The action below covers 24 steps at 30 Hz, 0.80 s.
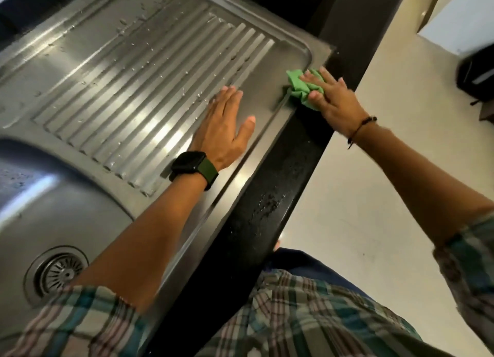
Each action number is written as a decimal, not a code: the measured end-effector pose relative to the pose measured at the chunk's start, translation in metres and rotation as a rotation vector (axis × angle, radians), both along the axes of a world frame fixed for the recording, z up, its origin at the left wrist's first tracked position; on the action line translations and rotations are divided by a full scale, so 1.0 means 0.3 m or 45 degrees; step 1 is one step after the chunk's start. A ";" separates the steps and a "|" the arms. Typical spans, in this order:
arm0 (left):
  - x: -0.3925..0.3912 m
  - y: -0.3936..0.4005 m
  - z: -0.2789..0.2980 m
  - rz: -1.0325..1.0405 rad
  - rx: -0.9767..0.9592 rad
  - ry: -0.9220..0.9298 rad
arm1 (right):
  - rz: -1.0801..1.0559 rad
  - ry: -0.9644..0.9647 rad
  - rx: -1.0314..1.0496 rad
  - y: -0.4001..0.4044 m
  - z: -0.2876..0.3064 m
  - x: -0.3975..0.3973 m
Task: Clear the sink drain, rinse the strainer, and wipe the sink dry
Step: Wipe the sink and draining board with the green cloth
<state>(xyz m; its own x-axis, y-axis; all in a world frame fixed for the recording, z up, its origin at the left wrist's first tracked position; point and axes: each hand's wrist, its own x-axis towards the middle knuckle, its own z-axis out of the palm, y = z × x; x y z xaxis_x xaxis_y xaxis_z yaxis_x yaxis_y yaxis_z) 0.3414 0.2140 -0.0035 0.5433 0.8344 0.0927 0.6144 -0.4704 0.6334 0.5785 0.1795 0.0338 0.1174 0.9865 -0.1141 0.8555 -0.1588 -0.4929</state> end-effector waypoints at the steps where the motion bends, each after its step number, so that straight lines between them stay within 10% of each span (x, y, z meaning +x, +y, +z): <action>1: 0.001 0.000 0.002 0.008 -0.012 -0.036 | -0.001 0.016 0.010 -0.064 -0.006 -0.047; 15: -0.047 -0.029 0.034 -0.159 -0.137 -0.202 | 1.264 -0.275 0.157 -0.561 -0.020 -0.660; 24: -0.181 -0.129 0.092 -0.225 -0.607 -0.386 | 0.211 -0.209 0.070 -0.253 -0.025 -0.323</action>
